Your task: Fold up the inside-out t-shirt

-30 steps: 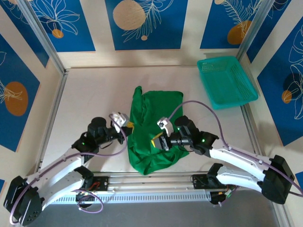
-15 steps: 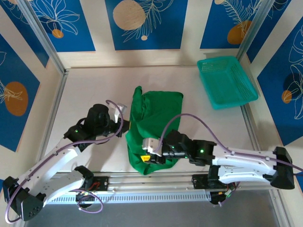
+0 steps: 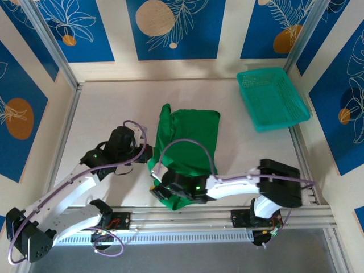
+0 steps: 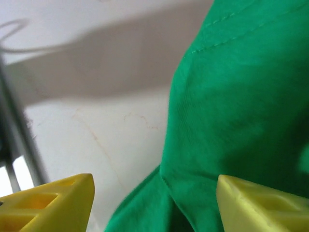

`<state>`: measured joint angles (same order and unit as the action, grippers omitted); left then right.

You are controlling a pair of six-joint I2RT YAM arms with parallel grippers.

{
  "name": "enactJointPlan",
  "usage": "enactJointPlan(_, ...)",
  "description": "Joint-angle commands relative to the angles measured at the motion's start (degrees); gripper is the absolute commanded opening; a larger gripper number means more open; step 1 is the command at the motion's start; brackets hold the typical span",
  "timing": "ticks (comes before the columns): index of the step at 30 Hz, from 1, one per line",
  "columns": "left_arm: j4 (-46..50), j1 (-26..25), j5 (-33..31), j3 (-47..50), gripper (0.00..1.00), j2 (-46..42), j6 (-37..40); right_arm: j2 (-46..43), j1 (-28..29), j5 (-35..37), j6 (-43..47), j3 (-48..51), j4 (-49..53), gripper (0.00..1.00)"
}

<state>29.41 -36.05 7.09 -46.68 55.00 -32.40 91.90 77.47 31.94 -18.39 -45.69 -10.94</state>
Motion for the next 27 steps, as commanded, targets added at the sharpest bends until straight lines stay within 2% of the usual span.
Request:
enactJointPlan(1, -0.7, -0.7, -2.2, 1.3, 0.00, -0.2, -5.3, 5.6, 0.1, 13.5, -10.7, -6.0, 0.3, 0.66)
enactJointPlan(2, -1.0, -0.8, -2.6, 1.6, 0.00, -0.5, -5.7, 7.0, -0.2, 16.6, -12.6, -5.8, 0.8, 0.52)
enactJointPlan(3, -1.0, -0.8, -3.0, 1.8, 0.00, -0.6, -5.8, 6.8, -0.9, 16.2, -13.5, -4.5, 0.1, 0.31)
enactJointPlan(4, -0.6, -0.9, -3.3, 1.7, 0.00, -0.7, -5.9, 5.4, -1.8, 13.0, -13.2, -2.4, -1.8, 0.16)
enactJointPlan(5, 0.2, -0.9, -3.7, 1.4, 0.00, -0.6, -6.0, 2.6, -3.0, 7.2, -11.7, 0.4, -3.6, 0.11)
enactJointPlan(7, 0.4, -2.2, -5.0, 1.3, 0.00, -0.5, -6.1, -4.2, -6.3, -14.9, -1.7, 6.5, -8.5, 0.01)
enactJointPlan(9, -1.2, -6.6, -5.6, 0.6, 0.00, 1.9, -2.4, -11.1, -10.7, -33.6, 3.0, 10.6, -4.0, 0.00)
enactJointPlan(10, -0.3, -8.5, -7.3, -0.6, 0.00, 3.9, -1.3, -13.3, -13.6, -40.0, 3.8, 11.7, -0.3, 0.00)
enactJointPlan(11, 1.0, -10.3, -9.2, -1.9, 0.00, 6.2, -0.5, -15.3, -17.1, -44.6, 4.0, 13.0, 3.9, 0.00)
enactJointPlan(12, 2.1, -11.3, -10.6, -3.0, 0.00, 8.4, -0.7, -17.0, -20.4, -46.2, 4.0, 14.7, 7.1, 0.00)
enactJointPlan(15, 1.1, -12.5, -10.7, -3.2, 0.00, 12.7, -2.2, -21.4, -27.9, -46.1, 2.1, 19.0, 11.8, 0.00)
enactJointPlan(18, -0.4, -13.1, -12.4, -3.1, 0.00, 14.4, -2.8, -23.2, -33.9, -42.1, -6.0, 22.2, 11.2, 0.00)
enactJointPlan(20, -0.4, -13.1, -13.5, -3.6, 0.00, 14.8, -2.9, -22.8, -36.3, -43.2, -8.8, 23.2, 10.1, 0.02)
enactJointPlan(23, -1.5, -13.1, -13.9, -3.6, 0.00, 15.3, -2.6, -23.4, -34.8, -42.4, -7.5, 22.4, 10.7, 0.19)
enactJointPlan(27, -1.0, -13.1, -12.5, -4.8, 0.00, 16.2, -1.6, -30.8, -31.3, -37.6, -0.1, 19.8, 16.2, 0.27)
